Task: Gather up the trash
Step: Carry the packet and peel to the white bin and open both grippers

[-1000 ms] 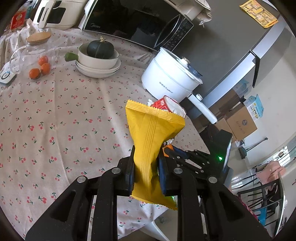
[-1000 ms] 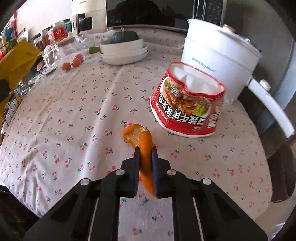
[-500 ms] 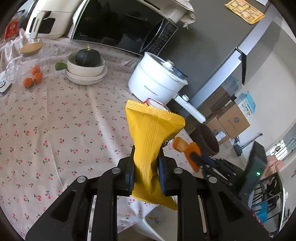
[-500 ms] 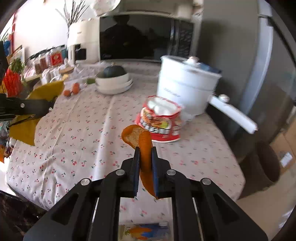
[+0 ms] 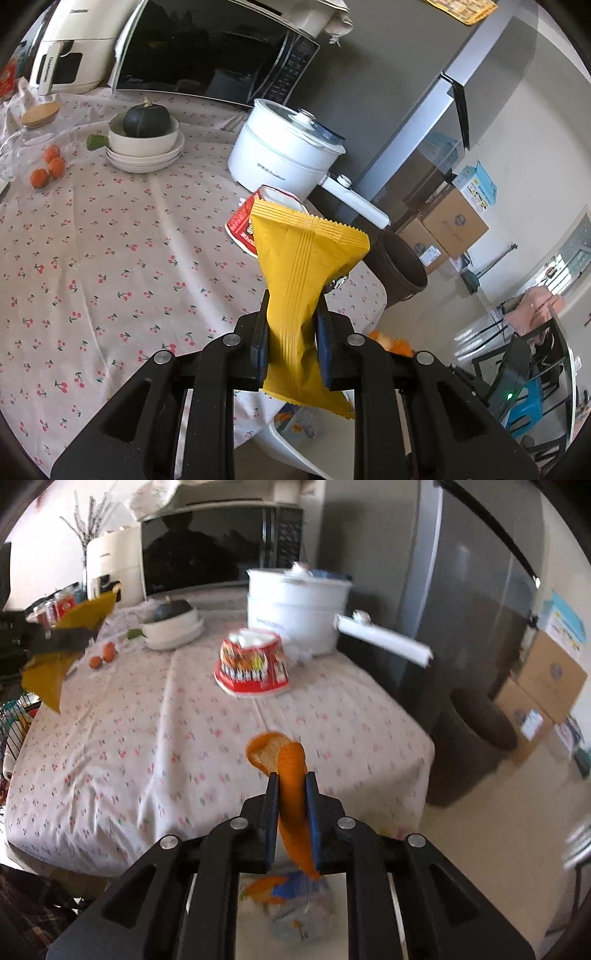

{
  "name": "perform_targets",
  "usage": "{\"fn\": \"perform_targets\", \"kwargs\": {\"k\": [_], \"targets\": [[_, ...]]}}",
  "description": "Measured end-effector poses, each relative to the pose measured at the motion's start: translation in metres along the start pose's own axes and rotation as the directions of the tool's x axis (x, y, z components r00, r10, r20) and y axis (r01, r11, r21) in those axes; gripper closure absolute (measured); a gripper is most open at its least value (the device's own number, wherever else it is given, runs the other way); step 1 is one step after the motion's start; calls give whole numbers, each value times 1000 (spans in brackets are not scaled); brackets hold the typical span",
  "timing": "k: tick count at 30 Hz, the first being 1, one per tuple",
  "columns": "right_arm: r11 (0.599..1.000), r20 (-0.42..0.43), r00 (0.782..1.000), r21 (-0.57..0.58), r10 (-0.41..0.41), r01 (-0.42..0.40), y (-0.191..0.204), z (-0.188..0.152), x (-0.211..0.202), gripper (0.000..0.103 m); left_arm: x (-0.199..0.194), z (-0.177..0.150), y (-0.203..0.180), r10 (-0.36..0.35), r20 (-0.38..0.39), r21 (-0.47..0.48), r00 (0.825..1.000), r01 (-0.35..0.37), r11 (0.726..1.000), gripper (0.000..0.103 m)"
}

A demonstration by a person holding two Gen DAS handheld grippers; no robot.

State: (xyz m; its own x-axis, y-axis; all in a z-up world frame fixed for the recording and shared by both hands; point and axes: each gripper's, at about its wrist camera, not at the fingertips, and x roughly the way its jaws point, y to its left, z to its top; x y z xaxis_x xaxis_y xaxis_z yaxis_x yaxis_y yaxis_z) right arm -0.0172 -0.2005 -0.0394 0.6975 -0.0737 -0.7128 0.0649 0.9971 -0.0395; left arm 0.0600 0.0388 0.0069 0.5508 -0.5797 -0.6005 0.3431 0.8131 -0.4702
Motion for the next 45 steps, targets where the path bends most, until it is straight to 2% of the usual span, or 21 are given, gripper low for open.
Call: {"fn": "perform_targets", "kwargs": {"k": [1, 2, 4, 6, 10, 17, 30, 37, 42, 44, 45], "targets": [[1000, -2, 1000, 3, -18, 18, 0, -4, -1, 73, 0, -1, -2, -2, -2, 7, 1000, 2, 1000, 83], [999, 2, 999, 3, -33, 33, -1, -7, -2, 52, 1, -3, -5, -5, -5, 16, 1000, 5, 1000, 83], [996, 34, 996, 12, -84, 84, -2, -10, -7, 33, 3, -4, -10, -11, -10, 30, 1000, 11, 999, 83], [995, 47, 994, 18, -100, 100, -6, -9, -9, 33, 5, -7, -16, -17, -17, 47, 1000, 18, 999, 83], [985, 75, 985, 83, -156, 150, -22, -5, -13, 16, 10, -12, -27, -36, -26, 73, 999, 38, 997, 83], [960, 74, 968, 166, -239, 225, -52, 0, -11, 14, 24, -22, -51, -87, -63, 134, 994, 94, 987, 82], [918, 86, 940, 261, -330, 299, -90, 6, -16, 10, 67, -43, -80, -116, -171, 188, 978, 148, 971, 78], [894, 69, 931, 313, -357, 320, -108, 5, -19, 10, 85, -58, -95, -115, -251, 235, 961, 176, 956, 60], [887, 69, 927, 325, -369, 329, -111, 5, -20, 9, 92, -66, -98, -108, -290, 250, 951, 184, 951, 41], [883, 73, 924, 331, -376, 333, -112, 5, -21, 7, 95, -69, -97, -102, -317, 255, 943, 188, 949, 26], [880, 72, 923, 337, -379, 335, -113, 6, -21, 7, 96, -70, -97, -95, -324, 259, 941, 185, 948, 24]]}}
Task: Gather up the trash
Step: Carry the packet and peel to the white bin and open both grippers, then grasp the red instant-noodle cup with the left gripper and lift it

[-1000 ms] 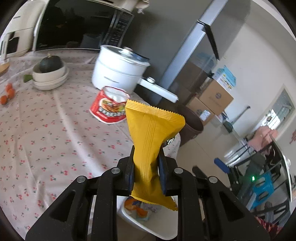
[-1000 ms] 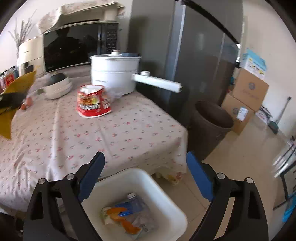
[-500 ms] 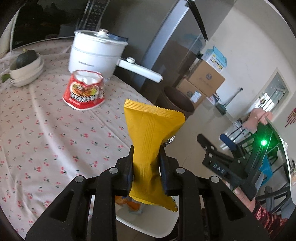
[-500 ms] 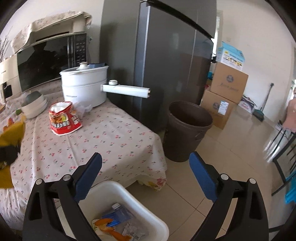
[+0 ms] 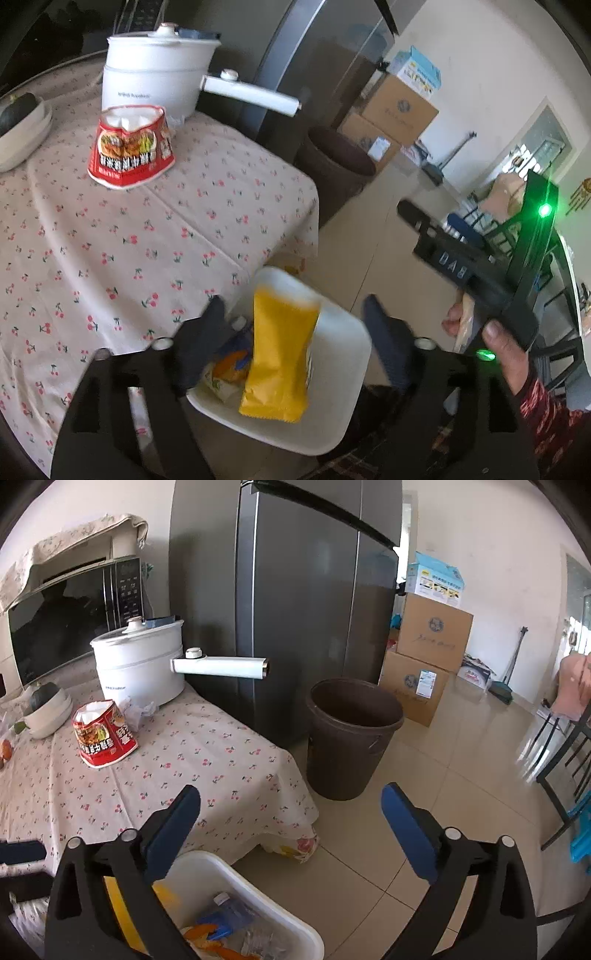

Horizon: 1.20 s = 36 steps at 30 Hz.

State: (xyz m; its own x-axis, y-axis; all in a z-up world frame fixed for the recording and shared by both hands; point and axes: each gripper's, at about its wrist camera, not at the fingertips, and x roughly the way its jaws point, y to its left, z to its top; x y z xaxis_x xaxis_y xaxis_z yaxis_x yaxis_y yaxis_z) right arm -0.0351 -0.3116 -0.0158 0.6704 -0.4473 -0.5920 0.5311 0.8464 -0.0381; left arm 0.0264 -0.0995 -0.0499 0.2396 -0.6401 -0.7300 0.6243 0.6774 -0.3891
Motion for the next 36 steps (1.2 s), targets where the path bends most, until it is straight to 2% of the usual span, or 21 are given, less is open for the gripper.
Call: {"fn": "perform_targets", "kwargs": {"k": [4, 8, 15, 18, 21, 24, 27, 32, 36], "targets": [[1000, -12, 1000, 12, 8, -8, 0, 1, 2, 7, 4, -3, 6, 29, -24, 2, 999, -29, 1000, 16], [999, -32, 999, -22, 31, -32, 11, -2, 5, 7, 2, 2, 26, 78, -7, -51, 997, -78, 996, 7], [994, -78, 993, -50, 94, -98, 32, -4, 11, 7, 12, 24, 75, 208, 29, -97, 978, -205, 974, 7], [990, -97, 987, -46, 126, -131, 38, -4, 13, 7, 17, 42, 98, 281, 48, -80, 958, -277, 958, 7], [986, -120, 981, -42, 155, -161, 42, -5, 15, 7, 24, 70, 121, 297, 58, -67, 953, -293, 954, 7], [981, -153, 970, -22, 188, -194, 44, -5, 18, 7, 35, 97, 134, 288, 52, -8, 956, -288, 958, 7], [974, -187, 956, 2, 225, -228, 47, -5, 23, 7, 49, 121, 141, 302, 44, 75, 952, -305, 950, 7], [964, -227, 939, 4, 258, -264, 57, -6, 30, 7, 81, 146, 143, 331, 6, 257, 944, -322, 911, 7], [961, -255, 929, -3, 267, -277, 64, -9, 34, 7, 103, 158, 161, 354, -10, 319, 935, -332, 888, 7]]}}
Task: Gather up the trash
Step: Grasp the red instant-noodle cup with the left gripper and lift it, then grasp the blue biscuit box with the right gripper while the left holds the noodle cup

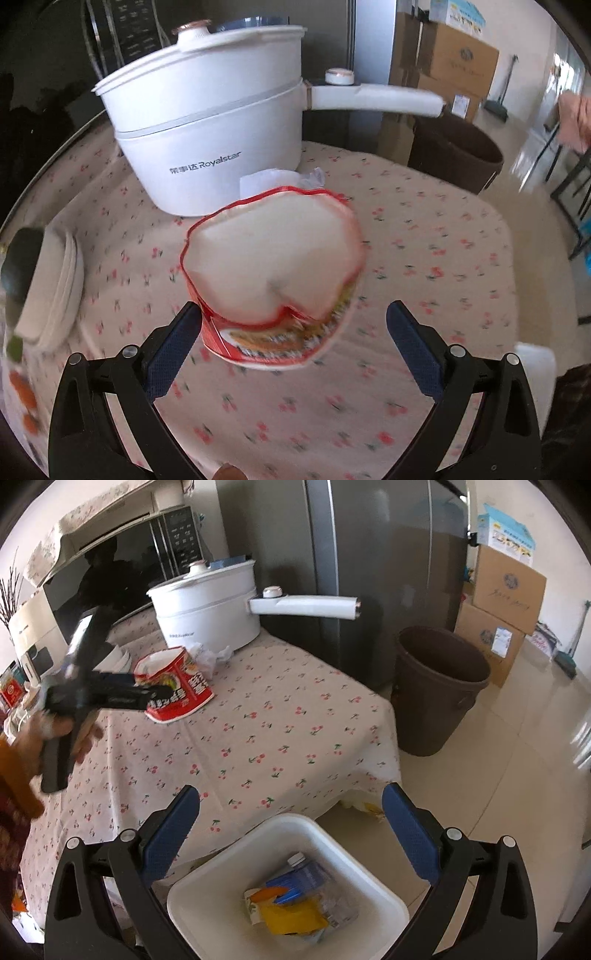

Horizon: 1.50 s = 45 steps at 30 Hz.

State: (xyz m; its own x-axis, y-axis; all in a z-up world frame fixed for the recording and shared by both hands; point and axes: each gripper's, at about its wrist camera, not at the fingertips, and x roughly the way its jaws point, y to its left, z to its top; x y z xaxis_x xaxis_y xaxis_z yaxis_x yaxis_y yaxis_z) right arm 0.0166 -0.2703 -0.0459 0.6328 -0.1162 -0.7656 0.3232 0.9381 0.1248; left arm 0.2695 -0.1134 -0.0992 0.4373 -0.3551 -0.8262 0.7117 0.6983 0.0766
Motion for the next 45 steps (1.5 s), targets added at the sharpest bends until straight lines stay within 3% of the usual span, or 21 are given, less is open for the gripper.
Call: {"fn": "perform_targets", "kwargs": {"k": [6, 13, 17, 19, 25, 29, 33, 40, 45], "targets": [[1000, -51, 999, -1, 11, -11, 5, -2, 13, 7, 17, 7, 16, -37, 25, 4, 999, 37, 999, 6], [999, -89, 995, 15, 52, -51, 8, -6, 18, 7, 17, 7, 17, -89, 77, -139, 993, 99, 985, 7], [999, -89, 995, 7, 54, -54, 9, -7, 16, 7, 21, 12, 3, -62, 77, -117, 995, 71, 991, 7], [998, -91, 994, 23, 57, -56, 6, -5, 16, 7, 19, 12, 2, -91, 86, -141, 992, 103, 985, 9], [997, -78, 994, 36, 74, -71, 4, -2, 11, 7, -10, -8, -4, -82, 139, -209, 987, 110, 972, 12], [997, -74, 994, 22, 80, -79, 9, -2, 10, 7, -42, -37, 1, -74, 172, -292, 982, 123, 948, 11], [998, -63, 996, 3, 68, -68, 13, -3, 9, 7, -72, -72, 10, -12, 157, -394, 988, 74, 916, 11], [996, -55, 997, -71, 53, -57, 32, 15, 28, 7, -141, -127, 24, 123, 135, -589, 983, -20, 808, 11], [959, -88, 990, -250, 114, -132, 66, 46, 69, 7, -186, -157, 14, 199, 181, -635, 963, -40, 772, 10]]}}
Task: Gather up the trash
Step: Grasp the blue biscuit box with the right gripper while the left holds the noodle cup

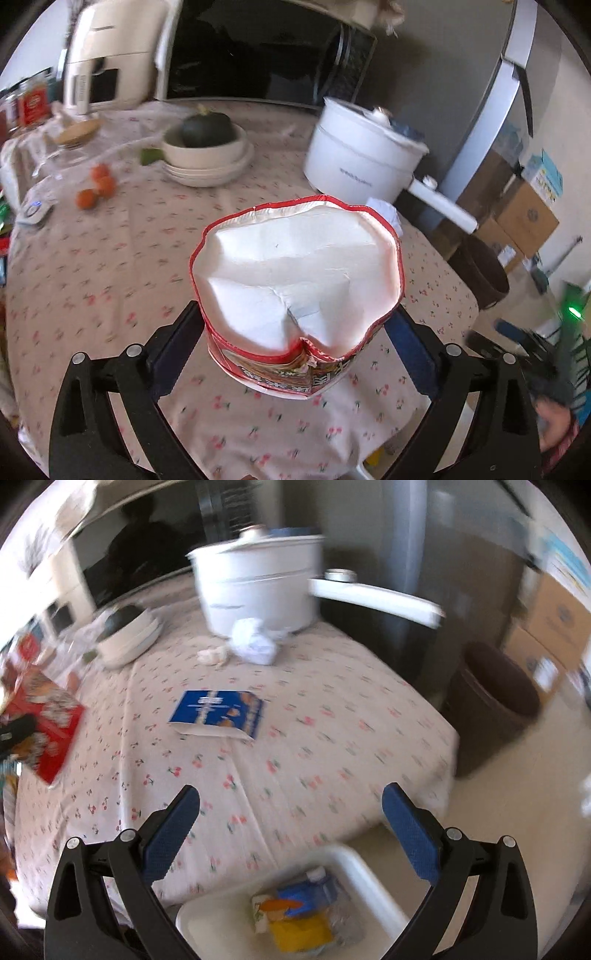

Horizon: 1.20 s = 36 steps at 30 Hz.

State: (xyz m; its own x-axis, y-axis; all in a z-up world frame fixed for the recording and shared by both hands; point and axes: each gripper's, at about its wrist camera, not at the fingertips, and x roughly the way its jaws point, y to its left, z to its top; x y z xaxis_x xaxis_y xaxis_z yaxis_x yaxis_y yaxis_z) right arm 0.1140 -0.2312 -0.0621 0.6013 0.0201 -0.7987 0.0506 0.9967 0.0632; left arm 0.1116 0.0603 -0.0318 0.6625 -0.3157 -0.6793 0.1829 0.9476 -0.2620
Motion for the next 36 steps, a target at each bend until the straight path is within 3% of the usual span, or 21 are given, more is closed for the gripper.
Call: {"fn": "perform_targets", "kwargs": {"k": [3, 7, 9, 13, 18, 22, 25, 26, 29, 36], "targets": [[983, 11, 1000, -180, 18, -15, 23, 24, 26, 7, 0, 2, 4, -8, -15, -20, 1000, 8, 1000, 10], [914, 31, 997, -402, 66, -48, 59, 43, 53, 7, -4, 2, 11, 9, 3, -15, 1000, -9, 1000, 10], [891, -16, 994, -440, 112, -107, 68, 49, 71, 7, -5, 3, 13, 4, 1, -21, 1000, -4, 1000, 10], [848, -88, 988, -506, 130, -157, 79, 55, 104, 7, -7, 2, 16, -3, 0, -18, 1000, 3, 1000, 10], [860, -162, 979, -474, 128, -190, 76, 57, 131, 7, -7, 1, 18, 3, -5, -29, 1000, -3, 1000, 10], [880, -132, 979, -432, 152, -195, 67, 53, 121, 31, -8, 0, 19, -2, -3, -33, 1000, 2, 999, 10], [886, -131, 974, -407, 185, -223, 64, 53, 112, 62, -8, 0, 17, -4, -2, -31, 1000, 4, 1000, 10], [893, -118, 976, -394, 184, -216, 64, 53, 106, 68, -8, 1, 17, -4, -1, -30, 1000, 4, 1000, 10], [904, -96, 979, -375, 181, -204, 66, 52, 93, 80, -10, 0, 16, -4, 5, -26, 1000, 4, 1000, 10], [938, -33, 988, -312, 151, -154, 57, 42, 55, 94, -23, 0, 15, -18, 31, -22, 999, 19, 1000, 10]]}}
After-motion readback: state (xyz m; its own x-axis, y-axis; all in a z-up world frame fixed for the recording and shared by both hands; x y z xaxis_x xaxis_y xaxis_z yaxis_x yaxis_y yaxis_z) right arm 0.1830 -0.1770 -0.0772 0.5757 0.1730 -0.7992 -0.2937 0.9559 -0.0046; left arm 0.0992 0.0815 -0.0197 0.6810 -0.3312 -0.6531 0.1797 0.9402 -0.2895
